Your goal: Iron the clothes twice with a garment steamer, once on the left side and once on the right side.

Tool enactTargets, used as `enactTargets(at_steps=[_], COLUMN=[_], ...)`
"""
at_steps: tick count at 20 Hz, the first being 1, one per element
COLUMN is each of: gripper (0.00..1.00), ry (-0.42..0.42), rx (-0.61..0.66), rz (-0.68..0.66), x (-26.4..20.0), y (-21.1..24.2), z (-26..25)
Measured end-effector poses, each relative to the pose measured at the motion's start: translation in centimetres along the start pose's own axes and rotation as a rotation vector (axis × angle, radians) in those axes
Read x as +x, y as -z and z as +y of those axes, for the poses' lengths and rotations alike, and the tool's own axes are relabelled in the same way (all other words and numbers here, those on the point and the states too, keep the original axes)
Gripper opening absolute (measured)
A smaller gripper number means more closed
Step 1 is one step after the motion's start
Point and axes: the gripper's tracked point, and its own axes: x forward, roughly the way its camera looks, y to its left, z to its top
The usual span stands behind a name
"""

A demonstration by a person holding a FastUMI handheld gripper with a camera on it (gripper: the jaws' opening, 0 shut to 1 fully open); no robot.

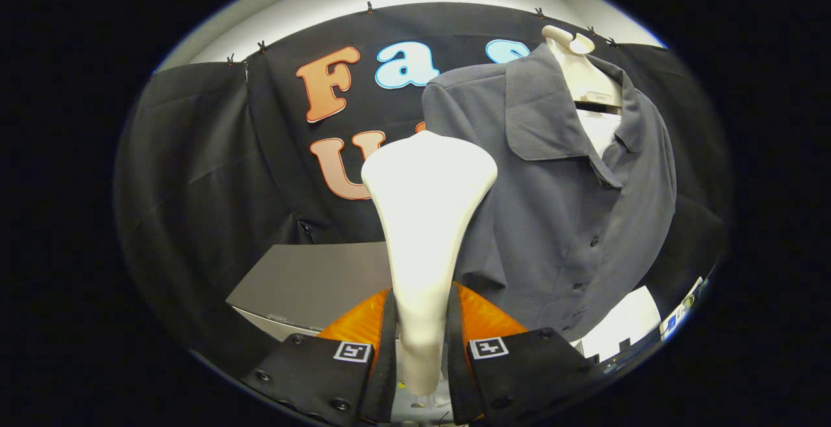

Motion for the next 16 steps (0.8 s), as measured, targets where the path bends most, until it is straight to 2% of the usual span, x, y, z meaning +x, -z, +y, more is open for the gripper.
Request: enactTargets(at_steps=[3, 8, 16], gripper=[0.41, 0.41, 0.41], ry=[0.000, 0.051, 0.118], rx=[0.005, 0.021, 0.031], rz=[-0.022, -0.053, -0.072], x=[-1.2, -2.9, -3.1], y=[-1.0, -2.4, -3.5], z=[-1.1, -5.0, -10.6])
